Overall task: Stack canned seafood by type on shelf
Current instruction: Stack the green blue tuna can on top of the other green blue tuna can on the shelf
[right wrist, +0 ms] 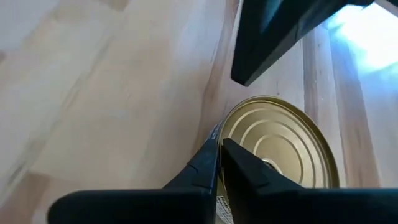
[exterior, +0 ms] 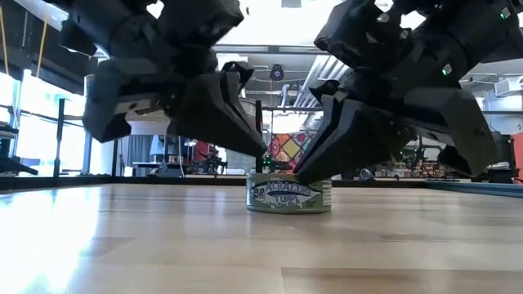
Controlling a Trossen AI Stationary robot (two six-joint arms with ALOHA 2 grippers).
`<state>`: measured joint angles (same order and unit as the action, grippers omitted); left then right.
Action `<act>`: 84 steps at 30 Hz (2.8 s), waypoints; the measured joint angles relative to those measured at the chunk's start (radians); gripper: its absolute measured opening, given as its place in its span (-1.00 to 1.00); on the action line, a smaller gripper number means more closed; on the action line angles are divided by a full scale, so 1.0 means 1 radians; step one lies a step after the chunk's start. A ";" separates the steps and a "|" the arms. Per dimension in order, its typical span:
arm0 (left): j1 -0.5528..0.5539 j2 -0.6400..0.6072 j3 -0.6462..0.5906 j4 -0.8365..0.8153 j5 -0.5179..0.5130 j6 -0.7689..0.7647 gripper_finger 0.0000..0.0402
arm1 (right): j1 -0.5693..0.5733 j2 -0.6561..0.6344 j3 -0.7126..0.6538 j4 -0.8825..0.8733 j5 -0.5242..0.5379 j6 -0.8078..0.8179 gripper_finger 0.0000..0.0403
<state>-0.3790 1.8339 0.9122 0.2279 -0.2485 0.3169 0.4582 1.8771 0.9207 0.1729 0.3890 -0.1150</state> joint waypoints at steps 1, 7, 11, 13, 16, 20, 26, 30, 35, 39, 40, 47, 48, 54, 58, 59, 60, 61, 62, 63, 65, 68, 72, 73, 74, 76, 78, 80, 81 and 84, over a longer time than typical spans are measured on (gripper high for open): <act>-0.005 0.000 0.000 0.014 0.000 0.016 -1.00 | -0.001 0.000 0.000 0.011 -0.002 0.012 -0.95; -0.015 0.001 0.000 0.025 0.000 0.132 -0.72 | -0.016 0.000 0.040 -0.001 -0.003 0.107 -0.98; -0.007 0.016 0.000 0.026 -0.032 0.158 -0.37 | -0.021 0.000 0.083 -0.069 -0.001 0.120 -0.99; 0.001 0.021 0.000 0.019 -0.043 0.159 -0.19 | -0.021 0.000 0.102 -0.107 0.000 0.135 -0.99; 0.013 0.026 0.000 0.010 -0.044 0.160 0.01 | -0.022 0.000 0.126 -0.161 0.000 0.159 -1.00; 0.020 0.027 0.000 -0.033 -0.046 0.168 0.15 | -0.022 0.000 0.138 -0.183 0.000 0.161 -1.00; 0.020 0.027 0.000 -0.049 -0.057 0.184 0.17 | -0.027 0.000 0.139 -0.176 0.000 0.161 -1.00; 0.020 0.027 0.000 -0.056 -0.081 0.191 0.17 | -0.027 0.000 0.139 -0.159 0.004 0.164 -1.00; 0.020 0.027 0.000 -0.067 -0.110 0.229 0.17 | -0.027 0.000 0.139 -0.151 0.036 0.194 -1.00; 0.020 0.027 0.000 -0.079 -0.113 0.223 0.17 | -0.030 0.000 0.139 -0.146 0.053 0.211 -1.00; 0.020 0.027 0.000 -0.077 -0.118 0.218 0.17 | -0.033 0.000 0.139 -0.146 0.054 0.216 -1.00; 0.020 0.027 0.000 -0.069 -0.137 0.179 0.17 | -0.050 0.000 0.139 -0.128 0.056 0.232 -1.00; 0.020 0.027 0.000 -0.068 -0.142 0.173 0.17 | -0.050 -0.002 0.139 -0.123 0.056 0.228 -1.00; 0.020 0.027 0.000 -0.070 -0.178 0.144 0.17 | -0.053 -0.030 0.139 -0.102 0.057 0.219 -1.00; 0.016 0.027 0.000 -0.057 -0.195 0.129 0.13 | -0.053 -0.053 0.139 -0.104 0.042 0.213 -1.00; 0.013 0.027 0.000 -0.049 -0.194 0.123 0.09 | -0.053 -0.055 0.139 -0.101 0.033 0.215 -1.00; 0.008 0.028 0.000 -0.046 -0.195 0.113 0.04 | -0.053 -0.056 0.139 -0.103 0.028 0.216 -1.00; 0.003 0.028 -0.001 -0.042 -0.194 0.107 -0.01 | -0.053 -0.056 0.139 -0.103 0.027 0.225 -1.00; -0.002 0.029 -0.001 -0.041 -0.194 0.101 -0.07 | -0.053 -0.056 0.139 -0.105 0.026 0.236 -1.00; -0.008 0.029 -0.001 -0.040 -0.194 0.094 -0.15 | -0.053 -0.056 0.139 -0.108 0.026 0.246 -1.00; -0.019 0.029 -0.001 -0.042 -0.194 0.081 -0.30 | -0.049 -0.056 0.139 -0.109 0.023 0.249 -1.00; -0.034 0.029 -0.001 -0.048 -0.198 0.054 -0.41 | -0.033 -0.063 0.139 -0.114 0.028 0.226 -1.00; -0.052 0.019 -0.001 -0.089 -0.232 0.013 -0.41 | -0.007 -0.099 0.139 -0.147 0.054 0.237 -0.98; -0.055 0.017 -0.001 -0.094 -0.235 0.004 -0.41 | -0.002 -0.106 0.139 -0.156 0.055 0.245 -0.95; -0.056 0.015 -0.001 -0.099 -0.240 -0.002 -0.41 | 0.003 -0.111 0.139 -0.163 0.055 0.247 -0.89; -0.057 0.013 -0.001 -0.096 -0.253 -0.011 -0.41 | 0.013 -0.117 0.139 -0.182 0.054 0.246 -0.74; -0.056 0.012 -0.001 -0.096 -0.263 -0.025 -0.41 | 0.016 -0.117 0.138 -0.194 0.061 0.245 -0.52; -0.055 0.012 -0.001 -0.098 -0.263 -0.036 -0.41 | 0.020 -0.112 0.138 -0.231 0.073 0.241 -0.28; -0.055 0.012 -0.001 -0.097 -0.263 -0.043 -0.41 | 0.020 -0.105 0.138 -0.253 0.077 0.237 -0.15; -0.053 0.012 -0.001 -0.096 -0.263 -0.050 -0.41 | 0.015 -0.068 0.137 -0.307 0.122 0.218 0.20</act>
<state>-0.4324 1.8462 0.9115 0.1318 -0.5115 0.2673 0.4736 1.8093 1.0580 -0.1343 0.5111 0.1026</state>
